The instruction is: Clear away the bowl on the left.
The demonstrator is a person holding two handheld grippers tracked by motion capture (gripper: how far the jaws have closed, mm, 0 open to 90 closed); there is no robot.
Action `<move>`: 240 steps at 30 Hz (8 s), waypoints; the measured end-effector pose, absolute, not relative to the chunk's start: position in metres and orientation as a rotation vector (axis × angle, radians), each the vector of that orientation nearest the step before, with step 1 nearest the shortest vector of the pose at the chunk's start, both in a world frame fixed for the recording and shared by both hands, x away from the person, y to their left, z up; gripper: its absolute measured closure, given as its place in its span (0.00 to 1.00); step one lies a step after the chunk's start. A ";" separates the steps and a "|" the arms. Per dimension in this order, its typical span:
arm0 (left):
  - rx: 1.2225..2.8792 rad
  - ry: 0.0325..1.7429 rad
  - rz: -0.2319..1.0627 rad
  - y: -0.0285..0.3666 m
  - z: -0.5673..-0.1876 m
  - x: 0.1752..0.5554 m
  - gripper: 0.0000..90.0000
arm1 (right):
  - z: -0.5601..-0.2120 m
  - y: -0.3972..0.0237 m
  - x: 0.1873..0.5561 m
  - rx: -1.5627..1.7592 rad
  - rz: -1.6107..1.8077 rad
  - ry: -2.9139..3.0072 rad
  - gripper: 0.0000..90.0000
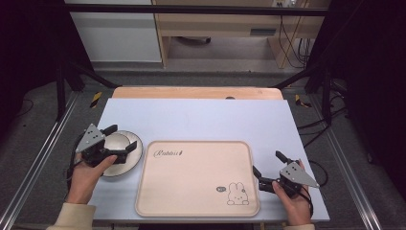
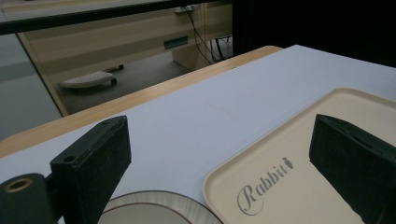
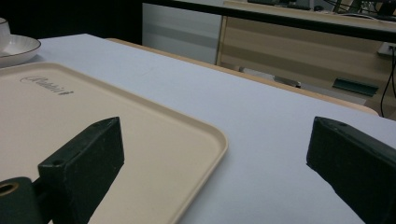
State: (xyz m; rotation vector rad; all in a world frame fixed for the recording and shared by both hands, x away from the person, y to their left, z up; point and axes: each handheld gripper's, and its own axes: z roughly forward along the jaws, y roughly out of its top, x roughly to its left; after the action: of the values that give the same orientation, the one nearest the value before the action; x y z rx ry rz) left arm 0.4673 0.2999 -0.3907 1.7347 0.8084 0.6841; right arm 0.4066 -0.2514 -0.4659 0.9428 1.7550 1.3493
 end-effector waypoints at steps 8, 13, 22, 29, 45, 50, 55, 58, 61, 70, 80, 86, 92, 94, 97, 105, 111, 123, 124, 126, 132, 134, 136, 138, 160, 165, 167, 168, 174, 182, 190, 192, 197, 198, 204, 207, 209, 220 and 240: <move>1.732 0.872 0.741 0.321 -0.390 0.469 0.07 | -0.466 -0.249 0.407 0.946 1.345 1.758 0.05; 1.703 0.935 0.786 0.342 -0.391 0.469 0.08 | -0.465 -0.247 0.407 0.943 1.343 1.755 0.05; 1.699 1.014 0.815 0.362 -0.399 0.471 0.10 | -0.465 -0.247 0.406 0.931 1.332 1.758 0.05; 1.731 1.085 0.794 0.370 -0.404 0.473 0.14 | -0.465 -0.247 0.406 0.927 1.325 1.760 0.05; 1.730 1.314 0.725 0.381 -0.419 0.478 0.24 | -0.465 -0.246 0.407 0.939 1.328 1.768 0.05; 1.733 1.362 0.695 0.386 -0.422 0.478 0.27 | -0.465 -0.246 0.407 0.941 1.332 1.772 0.05; 1.766 1.401 0.659 0.388 -0.424 0.479 0.28 | -0.465 -0.246 0.407 0.944 1.338 1.770 0.05; 1.775 1.407 0.636 0.387 -0.425 0.480 0.30 | -0.465 -0.246 0.407 0.944 1.339 1.770 0.05; 1.810 1.416 0.610 0.385 -0.426 0.480 0.34 | -0.465 -0.246 0.407 0.947 1.338 1.772 0.05; 1.848 1.443 0.604 0.378 -0.432 0.483 0.46 | -0.465 -0.246 0.407 0.945 1.338 1.775 0.05; 1.836 1.501 0.569 0.375 -0.435 0.486 0.61 | -0.465 -0.246 0.407 0.946 1.333 1.782 0.05; 1.838 1.512 0.564 0.375 -0.437 0.487 0.66 | -0.466 -0.245 0.407 0.946 1.334 1.785 0.05; 1.842 1.527 0.548 0.374 -0.437 0.487 0.72 | -0.465 -0.246 0.408 0.949 1.332 1.784 0.05; 1.848 1.529 0.546 0.374 -0.438 0.487 0.75 | -0.465 -0.246 0.408 0.948 1.332 1.784 0.05; 1.864 1.543 0.547 0.371 -0.439 0.488 0.78 | -0.466 -0.246 0.407 0.950 1.332 1.786 0.05; 1.873 1.560 0.552 0.369 -0.439 0.490 0.86 | -0.467 -0.245 0.408 0.954 1.331 1.792 0.05; 1.868 1.557 0.564 0.370 -0.439 0.491 0.91 | -0.466 -0.246 0.408 0.961 1.328 1.788 0.05; 1.779 1.534 0.538 0.371 -0.436 0.485 0.91 | -0.463 -0.249 0.406 0.952 1.347 1.768 0.05; 1.768 1.537 0.538 0.371 -0.436 0.484 0.91 | -0.463 -0.248 0.405 0.952 1.347 1.768 0.05; 1.762 1.538 0.544 0.371 -0.435 0.484 0.91 | -0.463 -0.248 0.405 0.951 1.349 1.768 0.05; 1.723 1.522 0.533 0.369 -0.431 0.482 0.91 | -0.462 -0.249 0.406 0.948 1.358 1.764 0.05; 1.717 1.516 0.531 0.368 -0.429 0.481 0.91 | -0.462 -0.249 0.406 0.947 1.357 1.765 0.05; 1.706 1.504 0.536 0.366 -0.426 0.480 0.91 | -0.462 -0.248 0.405 0.949 1.360 1.763 0.05; 1.703 1.493 0.532 0.366 -0.423 0.480 0.91 | -0.461 -0.247 0.405 0.948 1.359 1.763 0.05; 1.689 1.439 0.520 0.351 -0.413 0.476 0.91 | -0.461 -0.248 0.405 0.948 1.365 1.758 0.05; 1.675 1.429 0.518 0.348 -0.410 0.476 0.91 | -0.461 -0.249 0.405 0.950 1.370 1.752 0.05; 1.679 1.423 0.516 0.347 -0.409 0.475 0.91 | -0.461 -0.250 0.405 0.951 1.370 1.752 0.05; 1.685 1.418 0.520 0.346 -0.409 0.475 0.91 | -0.461 -0.249 0.406 0.951 1.370 1.752 0.05; 1.698 1.404 0.525 0.339 -0.409 0.475 0.91 | -0.461 -0.249 0.405 0.950 1.371 1.753 0.05; 1.724 1.354 0.520 0.321 -0.404 0.474 0.91 | -0.461 -0.250 0.405 0.947 1.375 1.749 0.05; 1.748 1.319 0.521 0.308 -0.401 0.473 0.91 | -0.461 -0.250 0.405 0.951 1.379 1.748 0.05; 1.746 1.315 0.517 0.306 -0.401 0.473 0.91 | -0.461 -0.250 0.405 0.952 1.383 1.743 0.05; 1.759 1.276 0.472 0.292 -0.402 0.473 0.91 | -0.461 -0.250 0.404 0.953 1.386 1.737 0.05; 1.759 1.276 0.472 0.292 -0.402 0.473 0.91 | -0.461 -0.250 0.403 0.955 1.385 1.734 0.05; 1.780 1.228 0.411 0.274 -0.406 0.473 0.91 | -0.462 -0.247 0.403 0.960 1.366 1.729 0.05; 1.790 1.213 0.393 0.266 -0.407 0.473 0.91 | -0.462 -0.246 0.404 0.949 1.360 1.738 0.05; 1.800 1.203 0.393 0.260 -0.408 0.474 0.91 | -0.463 -0.246 0.404 0.947 1.362 1.742 0.05; 1.861 1.130 0.351 0.224 -0.412 0.467 0.91 | -0.463 -0.247 0.405 0.946 1.370 1.744 0.05; 1.907 1.067 0.265 0.191 -0.420 0.469 0.91 | -0.463 -0.247 0.405 0.951 1.370 1.743 0.05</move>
State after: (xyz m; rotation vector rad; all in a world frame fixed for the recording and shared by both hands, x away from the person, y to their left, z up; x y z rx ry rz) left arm 0.4692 0.1907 -0.4197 1.9071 1.0672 0.2647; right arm 0.4054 -0.2474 -0.4633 0.9507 1.7427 1.3695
